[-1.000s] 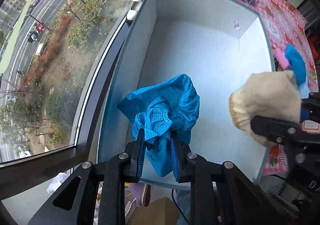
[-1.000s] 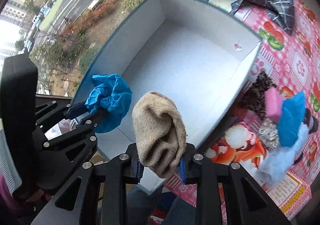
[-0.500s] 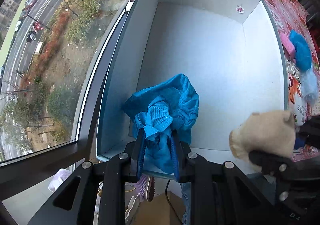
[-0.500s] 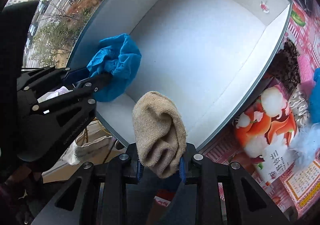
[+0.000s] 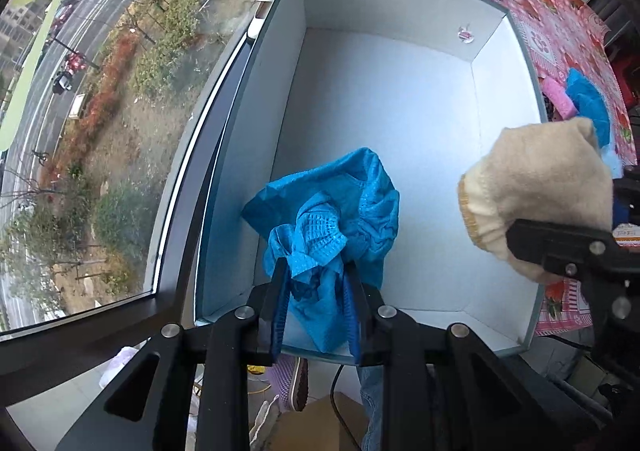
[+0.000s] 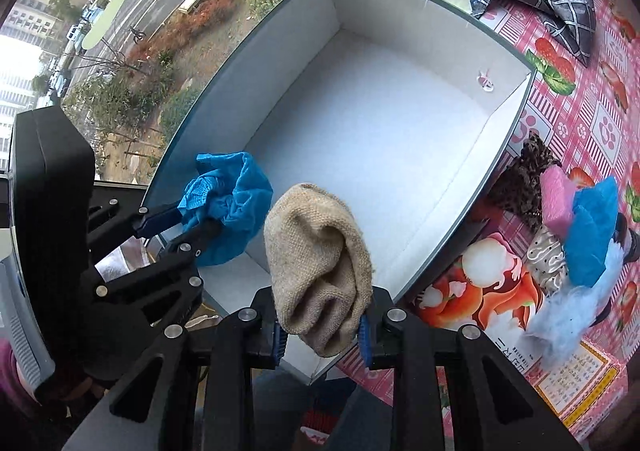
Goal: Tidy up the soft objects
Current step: 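Carry the blue glove and beige hat over the white box with both tools, then open both tools to drop the glove and hat into the box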
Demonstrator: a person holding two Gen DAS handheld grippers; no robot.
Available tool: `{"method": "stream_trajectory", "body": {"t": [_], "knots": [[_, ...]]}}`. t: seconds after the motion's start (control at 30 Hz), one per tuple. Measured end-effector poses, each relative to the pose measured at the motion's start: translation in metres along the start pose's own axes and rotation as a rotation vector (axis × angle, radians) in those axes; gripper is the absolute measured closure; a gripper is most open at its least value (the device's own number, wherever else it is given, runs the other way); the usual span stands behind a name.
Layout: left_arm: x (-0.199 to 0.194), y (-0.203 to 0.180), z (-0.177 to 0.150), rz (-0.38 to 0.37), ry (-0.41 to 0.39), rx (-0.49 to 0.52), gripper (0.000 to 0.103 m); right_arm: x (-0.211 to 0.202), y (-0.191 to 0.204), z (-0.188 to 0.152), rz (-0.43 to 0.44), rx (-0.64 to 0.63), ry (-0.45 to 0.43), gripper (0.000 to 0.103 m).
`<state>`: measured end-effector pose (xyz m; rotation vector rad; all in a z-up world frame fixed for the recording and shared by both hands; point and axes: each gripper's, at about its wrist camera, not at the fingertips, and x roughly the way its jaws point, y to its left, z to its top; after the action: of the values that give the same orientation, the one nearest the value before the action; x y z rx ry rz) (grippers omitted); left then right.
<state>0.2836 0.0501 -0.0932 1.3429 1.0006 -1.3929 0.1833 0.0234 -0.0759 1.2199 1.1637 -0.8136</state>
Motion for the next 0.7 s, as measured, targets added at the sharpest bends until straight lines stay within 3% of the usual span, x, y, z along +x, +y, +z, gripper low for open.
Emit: {"method": "stream_trajectory", "body": {"t": [0.13,0.2,0.23,0.27,0.3,0.37,0.47,0.57,0.63,0.7], "knots": [[-0.004,0.003,-0.008,-0.012,-0.014,0.004,0.063,-0.001,0.0,0.004,0.001,-0.006,-0.01,0.074],[-0.006,0.004,-0.009,-0.019,-0.023,0.004,0.046,-0.007,0.001,0.004,0.006,-0.007,-0.015,0.074],[-0.008,0.004,-0.009,-0.025,-0.03,0.006,0.032,-0.008,0.001,0.005,0.01,-0.008,-0.02,0.073],[-0.01,0.003,-0.01,-0.039,-0.047,0.008,0.024,-0.01,0.001,0.003,0.017,-0.01,-0.026,0.061],[-0.015,0.003,-0.009,-0.06,-0.068,0.008,0.022,-0.013,0.0,-0.004,0.023,-0.012,-0.034,0.033],[-0.02,0.004,-0.011,-0.109,-0.104,0.005,0.019,-0.02,-0.001,-0.01,0.032,-0.009,-0.059,0.009],[-0.026,0.003,-0.009,-0.135,-0.109,0.009,0.008,-0.03,-0.004,-0.011,0.024,-0.001,-0.09,0.009],[-0.033,0.001,-0.005,-0.149,-0.112,0.005,0.007,-0.04,-0.013,-0.006,0.006,0.027,-0.107,0.008],[-0.045,-0.004,0.002,-0.16,-0.132,0.016,0.007,-0.055,-0.027,-0.009,0.012,0.073,-0.13,0.001],[-0.057,-0.014,0.011,-0.165,-0.159,0.044,0.007,-0.071,-0.036,-0.014,0.02,0.114,-0.157,0.0]]}}
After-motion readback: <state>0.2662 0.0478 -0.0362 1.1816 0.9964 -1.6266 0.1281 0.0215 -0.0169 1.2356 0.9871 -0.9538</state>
